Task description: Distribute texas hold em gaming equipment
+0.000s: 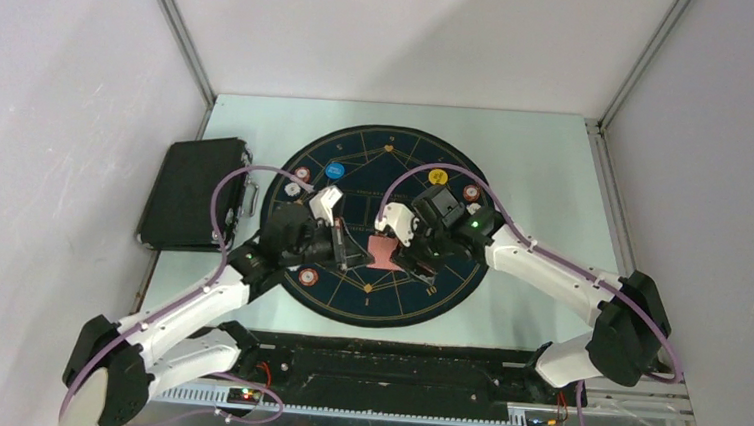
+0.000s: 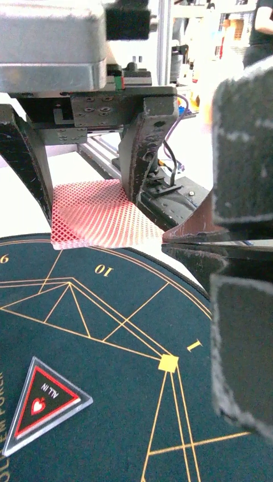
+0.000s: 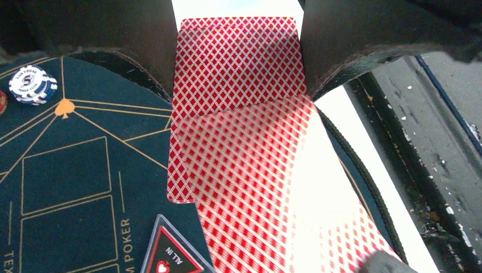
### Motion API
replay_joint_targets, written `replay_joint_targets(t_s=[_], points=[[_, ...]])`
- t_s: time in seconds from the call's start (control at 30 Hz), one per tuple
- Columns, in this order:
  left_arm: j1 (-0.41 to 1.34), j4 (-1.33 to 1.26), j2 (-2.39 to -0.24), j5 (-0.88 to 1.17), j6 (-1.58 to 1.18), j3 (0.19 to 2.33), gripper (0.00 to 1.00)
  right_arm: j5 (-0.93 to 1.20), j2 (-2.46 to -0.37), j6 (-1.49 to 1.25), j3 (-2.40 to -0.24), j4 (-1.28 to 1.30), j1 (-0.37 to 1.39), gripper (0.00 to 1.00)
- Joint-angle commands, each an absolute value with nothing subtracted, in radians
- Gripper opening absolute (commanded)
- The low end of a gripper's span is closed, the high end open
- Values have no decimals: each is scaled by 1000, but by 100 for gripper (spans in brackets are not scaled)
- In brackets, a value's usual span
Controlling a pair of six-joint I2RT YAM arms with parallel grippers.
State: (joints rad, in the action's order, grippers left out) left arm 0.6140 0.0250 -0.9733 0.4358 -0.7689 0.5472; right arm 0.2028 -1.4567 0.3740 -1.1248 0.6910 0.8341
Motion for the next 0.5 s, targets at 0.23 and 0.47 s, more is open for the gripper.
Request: replay_joint_targets(t_s=[0.23, 0.47], points=[[448, 55, -823, 507, -801, 522, 0, 115, -1446, 311, -1112, 585, 786, 0], [311, 100, -730, 445, -864, 482, 0, 36, -1435, 228, -1106, 535, 726, 0]])
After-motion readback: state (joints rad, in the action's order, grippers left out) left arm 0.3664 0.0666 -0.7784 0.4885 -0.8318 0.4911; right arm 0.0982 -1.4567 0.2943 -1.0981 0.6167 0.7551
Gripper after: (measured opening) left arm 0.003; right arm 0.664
